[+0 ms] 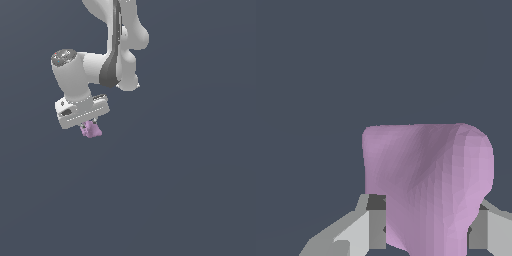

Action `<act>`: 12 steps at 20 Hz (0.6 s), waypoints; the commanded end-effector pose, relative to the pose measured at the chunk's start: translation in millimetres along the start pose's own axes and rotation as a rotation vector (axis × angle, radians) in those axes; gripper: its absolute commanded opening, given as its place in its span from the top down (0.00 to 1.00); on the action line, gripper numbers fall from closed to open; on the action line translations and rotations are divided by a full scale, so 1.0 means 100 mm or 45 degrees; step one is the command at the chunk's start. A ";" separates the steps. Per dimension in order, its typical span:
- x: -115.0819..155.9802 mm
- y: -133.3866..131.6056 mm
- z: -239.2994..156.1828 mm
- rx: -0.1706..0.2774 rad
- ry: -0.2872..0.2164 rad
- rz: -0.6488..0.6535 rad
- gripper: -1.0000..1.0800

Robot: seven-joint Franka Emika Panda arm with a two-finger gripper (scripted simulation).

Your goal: Pick up the object and move it to a goal position.

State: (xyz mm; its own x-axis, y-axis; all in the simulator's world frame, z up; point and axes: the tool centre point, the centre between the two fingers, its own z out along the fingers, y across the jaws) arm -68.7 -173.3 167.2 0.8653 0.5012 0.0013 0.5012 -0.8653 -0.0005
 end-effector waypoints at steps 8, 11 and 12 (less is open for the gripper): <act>0.03 0.31 -0.92 0.000 -0.001 0.002 1.00; 0.04 0.39 -1.14 0.000 -0.001 0.002 1.00; 0.04 0.42 -1.20 0.000 -0.001 0.002 1.00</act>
State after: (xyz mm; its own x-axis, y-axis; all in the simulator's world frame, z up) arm -46.2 -204.6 276.7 0.8661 0.4998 0.0017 0.4998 -0.8661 0.0007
